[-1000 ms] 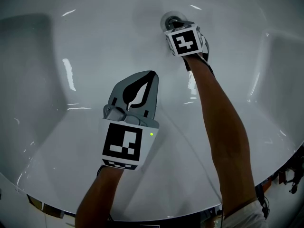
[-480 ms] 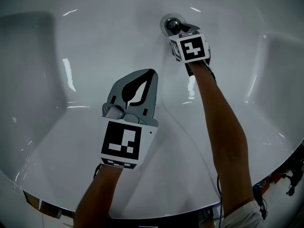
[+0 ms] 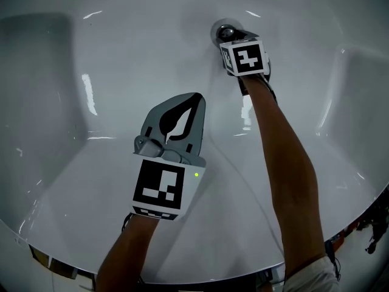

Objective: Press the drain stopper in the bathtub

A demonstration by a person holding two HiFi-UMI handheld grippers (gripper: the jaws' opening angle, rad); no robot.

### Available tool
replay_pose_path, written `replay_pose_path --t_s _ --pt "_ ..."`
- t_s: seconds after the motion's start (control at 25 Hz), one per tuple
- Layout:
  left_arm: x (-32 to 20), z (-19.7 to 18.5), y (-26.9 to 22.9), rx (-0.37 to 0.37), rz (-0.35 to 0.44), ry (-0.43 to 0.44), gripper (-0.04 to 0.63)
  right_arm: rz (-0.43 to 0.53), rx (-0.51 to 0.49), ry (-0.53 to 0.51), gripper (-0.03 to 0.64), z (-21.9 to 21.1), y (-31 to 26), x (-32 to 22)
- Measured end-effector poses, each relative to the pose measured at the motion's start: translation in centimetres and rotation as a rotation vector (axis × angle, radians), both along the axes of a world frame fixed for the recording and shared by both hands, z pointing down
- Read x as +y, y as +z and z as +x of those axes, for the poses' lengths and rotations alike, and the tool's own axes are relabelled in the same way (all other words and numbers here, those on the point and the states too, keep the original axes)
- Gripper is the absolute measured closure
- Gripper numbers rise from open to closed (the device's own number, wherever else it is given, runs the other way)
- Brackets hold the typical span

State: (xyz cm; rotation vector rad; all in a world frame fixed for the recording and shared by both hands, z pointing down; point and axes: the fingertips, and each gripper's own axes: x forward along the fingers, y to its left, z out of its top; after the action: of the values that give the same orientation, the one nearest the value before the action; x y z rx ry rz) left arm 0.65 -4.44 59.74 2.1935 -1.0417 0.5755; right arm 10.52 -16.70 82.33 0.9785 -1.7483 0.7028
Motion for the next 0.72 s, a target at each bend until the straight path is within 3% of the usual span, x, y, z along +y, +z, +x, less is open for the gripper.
replay_pose_path --t_s 0.32,0.44,0.56,0.72 --pt "0.2 -0.2 0.0 -0.002 -0.052 -0.052 0.598 0.002 -0.017 0.047 0.430 0.0 0.2 -0.1" --pt "0.1 -0.1 -0.1 -0.003 -0.013 -0.020 0.598 -0.003 -0.015 0.060 0.431 0.2 0.3 0.0" --pt "0.0 -0.2 -0.4 -0.002 -0.048 -0.056 0.598 0.009 -0.022 0.056 0.433 -0.2 -0.1 -0.1" --pt "-0.2 0.0 -0.5 0.000 -0.014 -0.029 0.598 0.023 -0.046 0.050 0.433 -0.5 -1.2 0.2"
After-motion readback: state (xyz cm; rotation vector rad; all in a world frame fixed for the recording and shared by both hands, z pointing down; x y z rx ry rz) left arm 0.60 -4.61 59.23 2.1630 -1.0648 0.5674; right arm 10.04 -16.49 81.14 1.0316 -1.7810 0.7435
